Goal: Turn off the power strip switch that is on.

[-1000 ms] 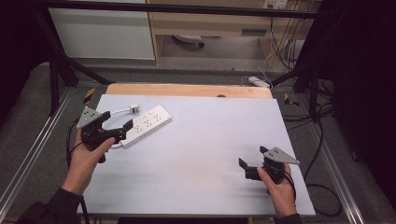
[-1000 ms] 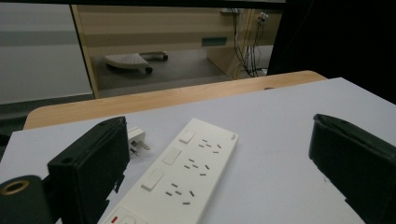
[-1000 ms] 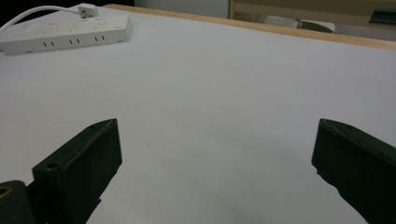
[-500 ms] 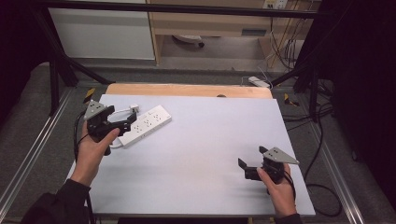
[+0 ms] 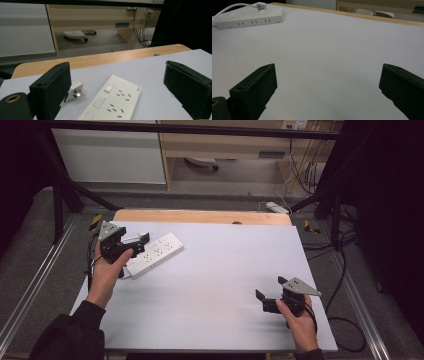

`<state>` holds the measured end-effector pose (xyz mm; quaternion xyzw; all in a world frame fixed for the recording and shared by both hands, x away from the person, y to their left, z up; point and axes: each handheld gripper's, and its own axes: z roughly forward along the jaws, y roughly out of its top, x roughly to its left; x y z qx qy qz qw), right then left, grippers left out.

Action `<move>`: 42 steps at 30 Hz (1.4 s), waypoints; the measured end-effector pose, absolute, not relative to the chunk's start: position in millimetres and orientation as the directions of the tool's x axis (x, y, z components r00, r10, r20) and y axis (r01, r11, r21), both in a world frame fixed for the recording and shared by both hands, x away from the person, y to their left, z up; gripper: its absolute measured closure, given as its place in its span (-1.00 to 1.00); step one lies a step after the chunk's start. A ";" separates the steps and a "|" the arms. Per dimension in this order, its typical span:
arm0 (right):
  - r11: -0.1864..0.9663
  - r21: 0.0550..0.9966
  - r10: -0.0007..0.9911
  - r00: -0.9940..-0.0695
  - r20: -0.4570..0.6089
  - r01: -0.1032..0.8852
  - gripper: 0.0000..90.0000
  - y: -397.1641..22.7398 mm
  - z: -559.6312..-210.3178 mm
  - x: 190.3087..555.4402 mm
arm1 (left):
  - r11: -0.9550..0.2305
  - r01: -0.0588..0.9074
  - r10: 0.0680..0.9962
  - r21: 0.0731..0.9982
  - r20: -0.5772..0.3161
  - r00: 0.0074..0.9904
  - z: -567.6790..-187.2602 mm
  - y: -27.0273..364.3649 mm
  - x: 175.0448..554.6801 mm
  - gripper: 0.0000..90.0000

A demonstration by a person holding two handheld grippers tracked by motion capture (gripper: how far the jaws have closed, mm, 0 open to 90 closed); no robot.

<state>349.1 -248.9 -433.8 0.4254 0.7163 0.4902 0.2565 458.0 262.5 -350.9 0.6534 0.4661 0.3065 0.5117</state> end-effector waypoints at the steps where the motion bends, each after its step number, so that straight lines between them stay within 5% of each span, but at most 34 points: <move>1: 0.159 0.920 0.861 -0.507 0.048 0.358 -0.96 -249.2 -433.9 349.3 | -0.047 0.288 0.925 0.957 -0.067 0.374 -352.0 262.6 460.4 -0.83; 42: 0.149 0.922 0.860 -0.507 0.058 0.357 -0.96 -251.6 -433.1 349.1 | -0.049 0.378 0.953 0.924 -0.070 0.293 -391.4 261.6 507.2 -0.78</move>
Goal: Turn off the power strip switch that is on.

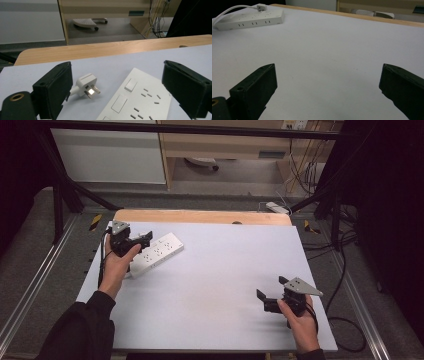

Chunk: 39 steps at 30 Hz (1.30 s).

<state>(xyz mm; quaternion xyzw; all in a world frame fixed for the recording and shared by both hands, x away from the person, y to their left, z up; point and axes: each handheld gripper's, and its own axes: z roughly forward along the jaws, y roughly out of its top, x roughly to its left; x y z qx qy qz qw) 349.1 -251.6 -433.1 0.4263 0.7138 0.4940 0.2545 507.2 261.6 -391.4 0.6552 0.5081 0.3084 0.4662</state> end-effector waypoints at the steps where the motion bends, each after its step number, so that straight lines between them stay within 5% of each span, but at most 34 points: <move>1: 0.148 0.922 0.860 -0.507 0.058 0.357 -0.96 -251.7 -433.1 349.1 | -0.050 0.382 0.954 0.923 -0.069 0.291 -392.2 261.5 507.8 -0.77; 28: 0.147 0.921 0.860 -0.507 0.060 0.360 -0.95 -252.3 -433.3 349.4 | -0.062 0.431 0.967 0.900 -0.051 0.248 -410.4 266.4 521.3 -0.16; 39: 0.138 0.922 0.864 -0.499 0.066 0.361 -0.95 -253.8 -433.1 349.3 | -0.082 0.439 0.962 0.895 -0.045 0.271 -411.3 265.5 521.0 0.48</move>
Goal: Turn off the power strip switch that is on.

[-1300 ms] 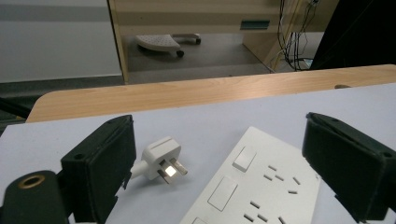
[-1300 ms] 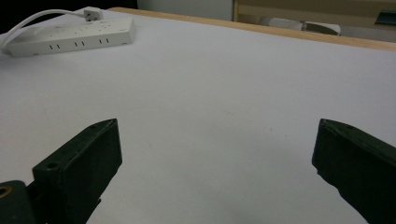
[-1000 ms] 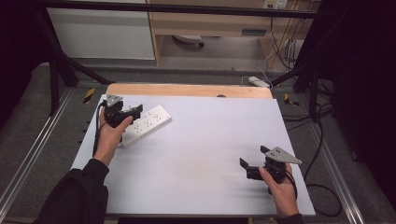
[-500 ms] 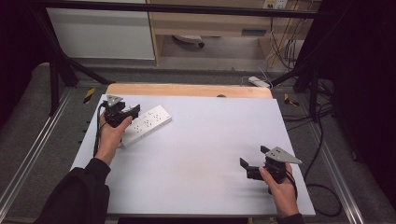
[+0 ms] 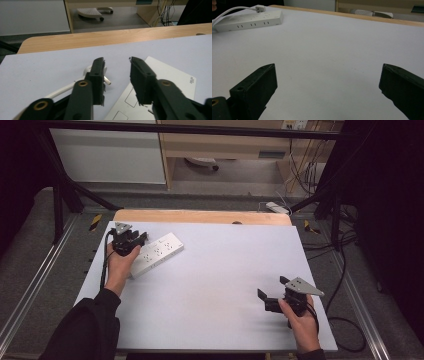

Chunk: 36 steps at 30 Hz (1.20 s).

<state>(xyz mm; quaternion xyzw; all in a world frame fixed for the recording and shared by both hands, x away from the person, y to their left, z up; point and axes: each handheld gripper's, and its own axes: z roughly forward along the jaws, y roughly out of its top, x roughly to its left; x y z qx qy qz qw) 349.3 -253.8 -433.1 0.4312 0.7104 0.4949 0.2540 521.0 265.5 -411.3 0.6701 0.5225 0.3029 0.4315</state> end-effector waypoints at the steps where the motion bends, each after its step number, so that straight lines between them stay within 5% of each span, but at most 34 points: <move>1: 0.138 0.921 0.864 -0.499 0.068 0.364 -0.95 -253.5 -433.3 349.5 | -0.086 0.441 0.960 0.894 -0.044 0.276 -411.9 265.1 521.1 0.58; 10: 0.137 0.920 0.862 -0.502 0.072 0.366 -0.95 -253.4 -433.3 349.5 | -0.097 0.474 0.937 0.875 -0.080 0.339 -421.0 258.2 524.6 1.00; 36: 0.132 0.922 0.859 -0.506 0.076 0.363 -0.95 -253.4 -432.8 348.8 | -0.170 0.549 0.927 0.818 -0.057 0.372 -425.9 243.3 537.3 1.00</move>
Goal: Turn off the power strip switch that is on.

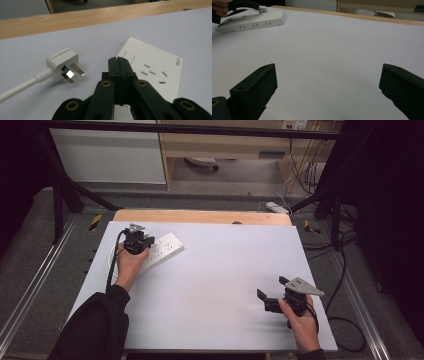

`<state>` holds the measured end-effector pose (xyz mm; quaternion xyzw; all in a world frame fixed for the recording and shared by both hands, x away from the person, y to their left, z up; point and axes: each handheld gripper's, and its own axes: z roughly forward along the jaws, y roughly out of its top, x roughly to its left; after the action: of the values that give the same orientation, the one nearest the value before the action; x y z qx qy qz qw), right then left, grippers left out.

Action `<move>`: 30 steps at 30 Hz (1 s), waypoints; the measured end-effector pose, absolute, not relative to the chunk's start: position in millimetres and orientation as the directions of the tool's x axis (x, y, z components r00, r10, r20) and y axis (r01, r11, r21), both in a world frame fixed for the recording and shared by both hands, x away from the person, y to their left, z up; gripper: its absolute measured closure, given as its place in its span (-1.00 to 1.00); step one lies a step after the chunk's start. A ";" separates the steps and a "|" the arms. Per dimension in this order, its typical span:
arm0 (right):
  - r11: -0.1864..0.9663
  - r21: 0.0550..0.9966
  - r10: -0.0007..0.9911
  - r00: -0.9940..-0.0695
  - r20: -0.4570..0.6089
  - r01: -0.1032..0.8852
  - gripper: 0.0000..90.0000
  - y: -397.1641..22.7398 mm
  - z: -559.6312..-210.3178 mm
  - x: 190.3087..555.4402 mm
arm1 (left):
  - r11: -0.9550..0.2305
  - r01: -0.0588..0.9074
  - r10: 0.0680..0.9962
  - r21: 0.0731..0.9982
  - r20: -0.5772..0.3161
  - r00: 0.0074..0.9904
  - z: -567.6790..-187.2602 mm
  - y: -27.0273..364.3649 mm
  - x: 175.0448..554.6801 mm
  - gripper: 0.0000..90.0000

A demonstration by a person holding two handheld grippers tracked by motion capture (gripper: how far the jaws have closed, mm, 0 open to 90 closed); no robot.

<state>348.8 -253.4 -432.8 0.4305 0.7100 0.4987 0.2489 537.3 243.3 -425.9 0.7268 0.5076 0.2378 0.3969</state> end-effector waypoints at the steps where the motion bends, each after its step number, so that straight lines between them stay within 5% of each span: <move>1: 0.133 0.922 0.859 -0.506 0.075 0.363 -0.95 -253.6 -432.7 348.8 | -0.170 0.557 0.927 0.813 -0.060 0.370 -426.9 243.3 537.6 1.00; 30: 0.127 0.923 0.857 -0.509 0.082 0.363 -0.95 -253.5 -432.8 348.9 | -0.192 0.588 0.930 0.786 -0.046 0.365 -431.0 236.9 545.3 1.00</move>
<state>348.9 -253.5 -432.8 0.4300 0.7093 0.5015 0.2459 545.3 236.9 -431.0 0.7370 0.5147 0.2294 0.3731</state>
